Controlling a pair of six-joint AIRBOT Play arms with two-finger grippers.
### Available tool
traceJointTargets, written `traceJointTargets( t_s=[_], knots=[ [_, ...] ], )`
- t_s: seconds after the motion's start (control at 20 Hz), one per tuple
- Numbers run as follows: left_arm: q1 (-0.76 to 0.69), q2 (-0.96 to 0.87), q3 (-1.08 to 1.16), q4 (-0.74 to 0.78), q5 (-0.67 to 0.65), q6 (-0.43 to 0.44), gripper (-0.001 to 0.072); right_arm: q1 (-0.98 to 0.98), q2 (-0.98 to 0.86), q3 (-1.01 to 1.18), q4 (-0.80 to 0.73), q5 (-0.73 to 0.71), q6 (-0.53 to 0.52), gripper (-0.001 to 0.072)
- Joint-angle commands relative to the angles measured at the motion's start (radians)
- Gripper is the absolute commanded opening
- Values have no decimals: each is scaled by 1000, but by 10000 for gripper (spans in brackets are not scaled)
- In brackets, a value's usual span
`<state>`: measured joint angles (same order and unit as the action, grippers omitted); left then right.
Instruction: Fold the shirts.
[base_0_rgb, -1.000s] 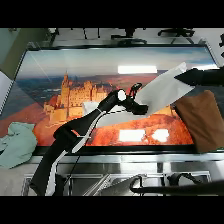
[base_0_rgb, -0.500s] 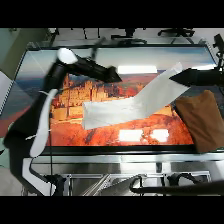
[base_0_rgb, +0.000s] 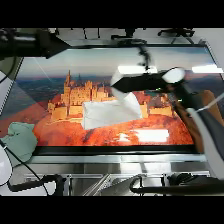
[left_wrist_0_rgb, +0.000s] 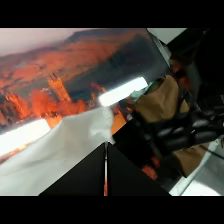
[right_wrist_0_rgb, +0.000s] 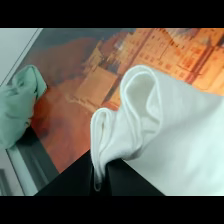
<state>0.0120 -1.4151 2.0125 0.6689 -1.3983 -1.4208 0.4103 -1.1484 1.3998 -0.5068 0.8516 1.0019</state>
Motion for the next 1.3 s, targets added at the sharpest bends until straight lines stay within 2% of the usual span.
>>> traceJointTargets(
  t_s=[0.0,0.05,0.1,0.15,0.3,0.5,0.6,0.7,0.75,0.8,0.85,1.0,1.2,1.25],
  knots=[
    [49,55,-2,1,-13,0,13,299,-215,0,-5,-455,-74,37],
    [46,55,-2,-1,-16,-1,13,355,-285,0,-5,-577,-139,134],
    [40,54,-2,-2,-14,-1,13,394,-347,0,-5,-673,-166,365],
    [34,54,-2,-8,-10,-1,13,413,-393,0,-5,-705,-168,501],
    [34,54,-1,-72,5,-1,13,388,-381,0,-19,-571,-168,497],
    [34,54,-1,-67,-15,-1,13,222,-210,0,-147,-337,-156,497],
    [34,54,-1,-67,-17,-1,13,81,-132,0,-228,-177,-61,500],
    [34,54,-1,-67,-16,-1,13,-81,-95,0,-356,-11,110,516],
    [34,54,-1,-66,-15,-1,13,-159,-93,0,-393,69,168,626],
    [34,54,-1,-66,-12,-1,13,-236,-104,0,-402,142,204,694],
    [34,54,-1,-66,-8,-1,13,-297,-122,0,-392,186,220,694],
    [34,54,-1,-66,21,-1,14,-376,-193,0,-387,236,218,693],
    [34,54,-1,-60,49,-1,14,-356,-311,0,-370,268,216,693],
    [34,54,-1,-58,49,-1,14,-346,-335,0,-333,269,187,693]
  ],
)
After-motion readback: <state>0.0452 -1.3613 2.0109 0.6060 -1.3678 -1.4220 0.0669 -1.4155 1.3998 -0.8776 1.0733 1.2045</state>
